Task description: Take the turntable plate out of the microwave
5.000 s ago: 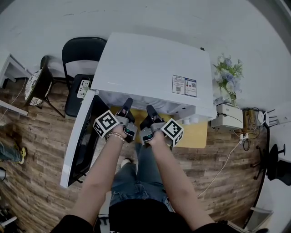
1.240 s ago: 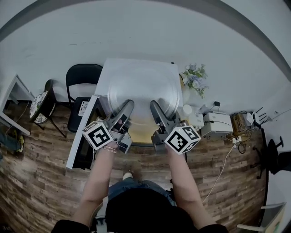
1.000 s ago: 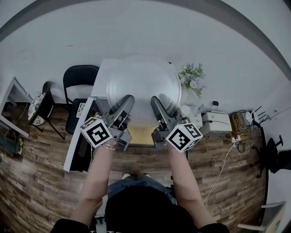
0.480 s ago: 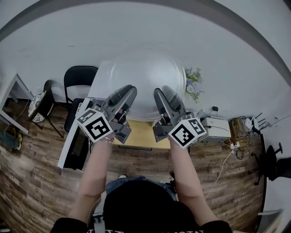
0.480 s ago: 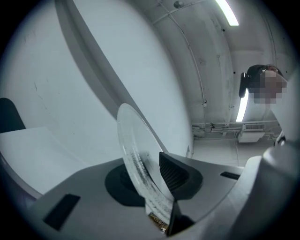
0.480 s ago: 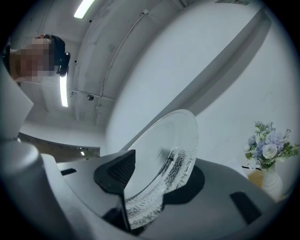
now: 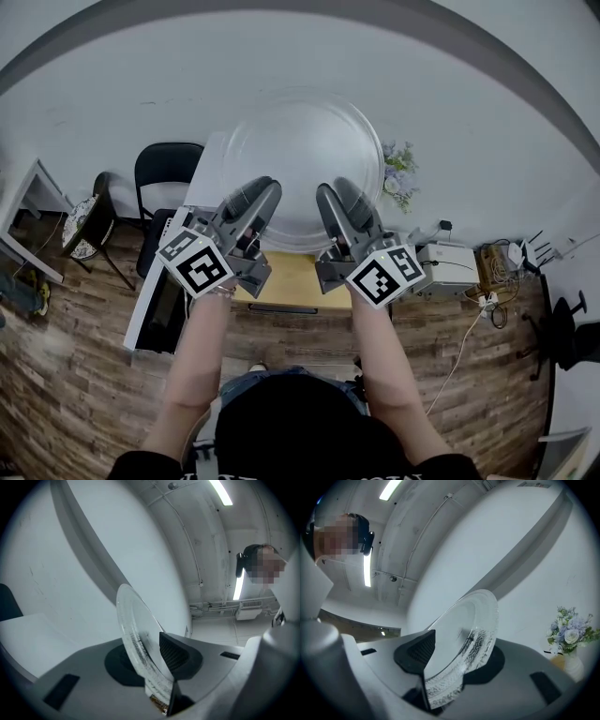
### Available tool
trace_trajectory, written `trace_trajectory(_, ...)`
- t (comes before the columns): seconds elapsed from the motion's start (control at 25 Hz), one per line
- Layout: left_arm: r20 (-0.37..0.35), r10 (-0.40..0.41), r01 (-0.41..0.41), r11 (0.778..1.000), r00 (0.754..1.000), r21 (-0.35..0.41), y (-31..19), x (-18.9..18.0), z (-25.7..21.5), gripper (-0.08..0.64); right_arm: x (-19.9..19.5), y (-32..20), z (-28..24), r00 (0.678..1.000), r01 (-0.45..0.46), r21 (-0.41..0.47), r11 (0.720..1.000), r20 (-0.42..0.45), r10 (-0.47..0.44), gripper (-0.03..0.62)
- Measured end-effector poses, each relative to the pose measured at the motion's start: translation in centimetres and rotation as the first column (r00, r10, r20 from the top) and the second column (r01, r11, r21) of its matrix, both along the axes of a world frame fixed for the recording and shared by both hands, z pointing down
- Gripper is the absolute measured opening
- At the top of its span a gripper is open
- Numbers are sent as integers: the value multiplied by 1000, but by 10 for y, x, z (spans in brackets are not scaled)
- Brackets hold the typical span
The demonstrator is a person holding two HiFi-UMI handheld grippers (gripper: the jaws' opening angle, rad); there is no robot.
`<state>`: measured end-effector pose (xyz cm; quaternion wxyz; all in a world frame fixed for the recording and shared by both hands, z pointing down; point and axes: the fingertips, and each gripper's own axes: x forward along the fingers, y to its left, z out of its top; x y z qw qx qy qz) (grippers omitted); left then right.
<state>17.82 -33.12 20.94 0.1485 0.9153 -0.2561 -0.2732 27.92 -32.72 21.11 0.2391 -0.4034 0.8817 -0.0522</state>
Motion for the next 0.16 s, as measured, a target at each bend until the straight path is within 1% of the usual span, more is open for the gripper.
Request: trace_trajectory(0.16,-7,4,-4,1000,1000,2,3,1,-2,91,1,4,-2,1000,-12,5,1000,-6,12,193)
